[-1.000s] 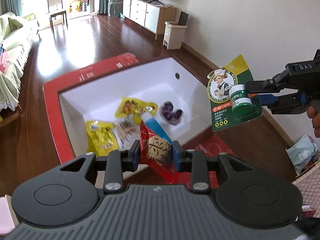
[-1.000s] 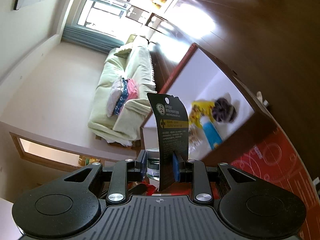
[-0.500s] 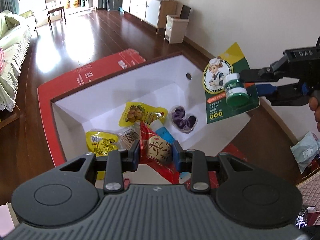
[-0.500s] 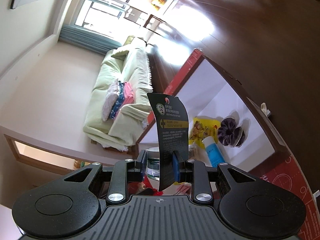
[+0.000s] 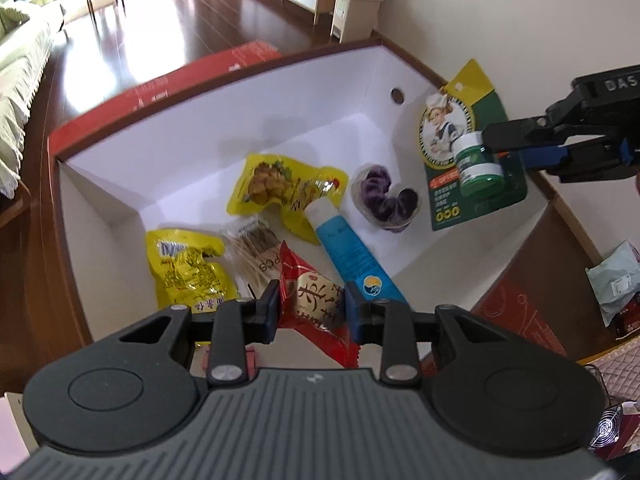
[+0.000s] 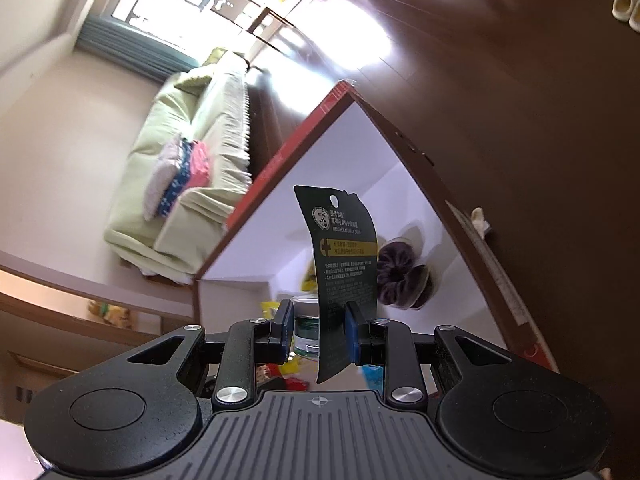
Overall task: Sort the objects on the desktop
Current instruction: 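Carry the candy packet with left tool while right tool carries the green card over the box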
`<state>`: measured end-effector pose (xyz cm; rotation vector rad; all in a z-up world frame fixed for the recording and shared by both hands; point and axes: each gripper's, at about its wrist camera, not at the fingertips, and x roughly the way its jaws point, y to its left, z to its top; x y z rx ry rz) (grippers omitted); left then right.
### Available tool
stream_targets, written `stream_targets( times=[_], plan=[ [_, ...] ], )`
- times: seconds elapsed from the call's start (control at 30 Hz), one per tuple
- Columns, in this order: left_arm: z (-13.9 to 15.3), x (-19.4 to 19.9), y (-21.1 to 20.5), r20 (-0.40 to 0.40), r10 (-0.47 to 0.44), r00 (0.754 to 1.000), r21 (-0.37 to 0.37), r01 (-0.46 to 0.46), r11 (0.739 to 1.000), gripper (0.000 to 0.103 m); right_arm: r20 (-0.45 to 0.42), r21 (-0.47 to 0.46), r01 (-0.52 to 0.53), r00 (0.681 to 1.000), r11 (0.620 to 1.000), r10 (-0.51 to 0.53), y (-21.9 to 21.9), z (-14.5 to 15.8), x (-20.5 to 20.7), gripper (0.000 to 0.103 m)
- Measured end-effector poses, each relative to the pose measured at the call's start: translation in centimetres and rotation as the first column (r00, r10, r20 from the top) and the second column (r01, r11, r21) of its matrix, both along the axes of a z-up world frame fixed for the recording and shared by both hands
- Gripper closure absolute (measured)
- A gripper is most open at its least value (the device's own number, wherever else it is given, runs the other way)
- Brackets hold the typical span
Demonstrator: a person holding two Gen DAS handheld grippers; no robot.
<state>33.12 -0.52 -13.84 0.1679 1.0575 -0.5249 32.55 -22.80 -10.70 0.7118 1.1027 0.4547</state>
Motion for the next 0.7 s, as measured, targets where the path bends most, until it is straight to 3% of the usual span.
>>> stream_targets(
  times=[0.57,0.7],
  plan=[
    [-4.2,1.4,-0.5,-0.094,0.038,0.995,0.039,-0.034,0.999,0.075,-0.033,-0.122,-0.042,0.999,0.992,0.038,1.0,-1.1,-0.4,0.078],
    [-4.0,1.4,-0.3,-0.089,0.048,0.995,0.044,-0.044,0.998,0.069,-0.043,-0.190,-0.068,0.997,0.979,0.061,1.6,-1.0,0.0,0.078]
  ],
)
